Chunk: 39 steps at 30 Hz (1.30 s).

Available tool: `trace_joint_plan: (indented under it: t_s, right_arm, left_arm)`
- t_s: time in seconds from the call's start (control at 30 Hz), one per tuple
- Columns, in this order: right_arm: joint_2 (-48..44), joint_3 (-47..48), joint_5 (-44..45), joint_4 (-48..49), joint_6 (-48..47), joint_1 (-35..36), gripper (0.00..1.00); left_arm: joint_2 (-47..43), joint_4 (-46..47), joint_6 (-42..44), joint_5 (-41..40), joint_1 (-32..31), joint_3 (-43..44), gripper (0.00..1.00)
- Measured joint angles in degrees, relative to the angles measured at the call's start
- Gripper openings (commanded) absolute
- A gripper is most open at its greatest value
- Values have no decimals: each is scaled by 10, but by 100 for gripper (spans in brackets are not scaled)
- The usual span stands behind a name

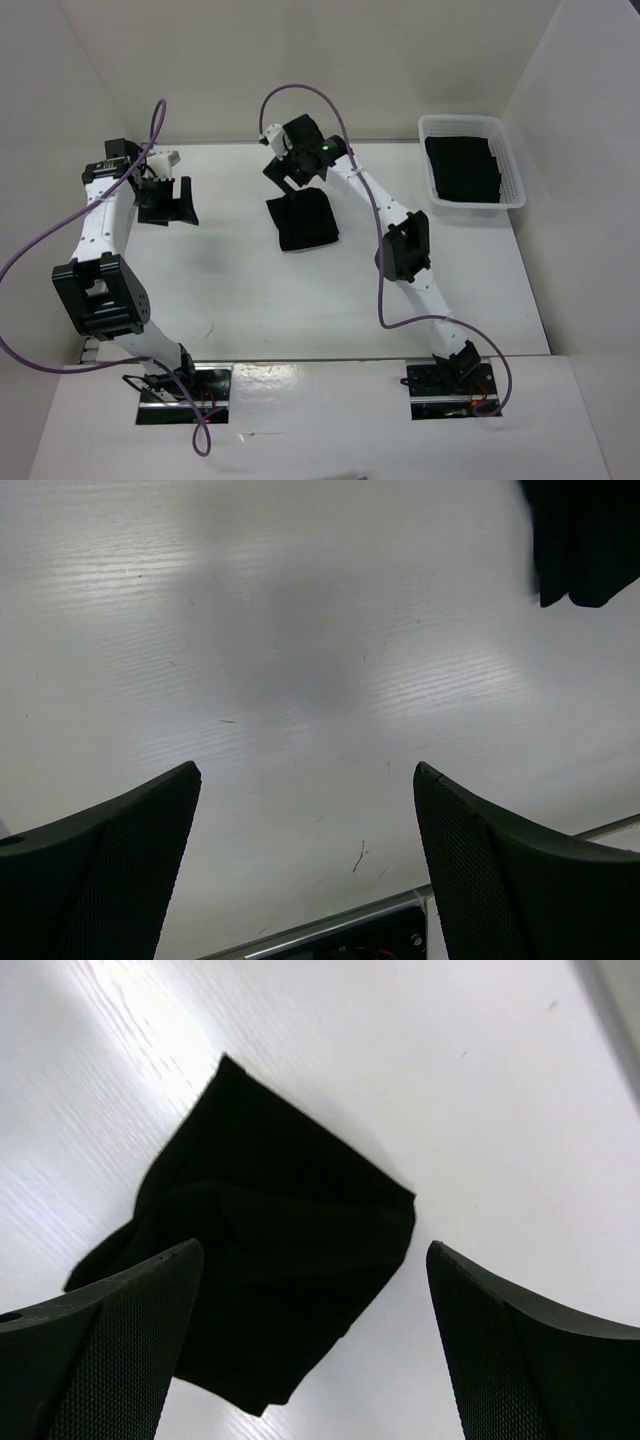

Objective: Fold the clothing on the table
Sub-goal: Fold the skirt

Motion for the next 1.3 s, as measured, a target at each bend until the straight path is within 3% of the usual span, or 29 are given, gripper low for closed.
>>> trace_joint_plan:
  t_s: [0.1,0.3,0.57,0.73,1.3]
  right_arm:
    - [-7,51,-13,-18,3,-3,96]
    - [-49,43,-38,-52,10,-9,96]
    - [-167,-196,-33,-12,10,-10,96]
    - [-172,-263,-19,12,10,-10,96]
    - [-140,-265,7,86,3,-14,96]
  left_arm:
    - [0,0,1,1,2,0,93]
    - [0,-6,0,7,3,5,94]
    - [-8,-13,0,11,3,5,94]
    - [-19,-15,0,12,3,5,94]
    - [-21,-15,0,11,3,5,94]
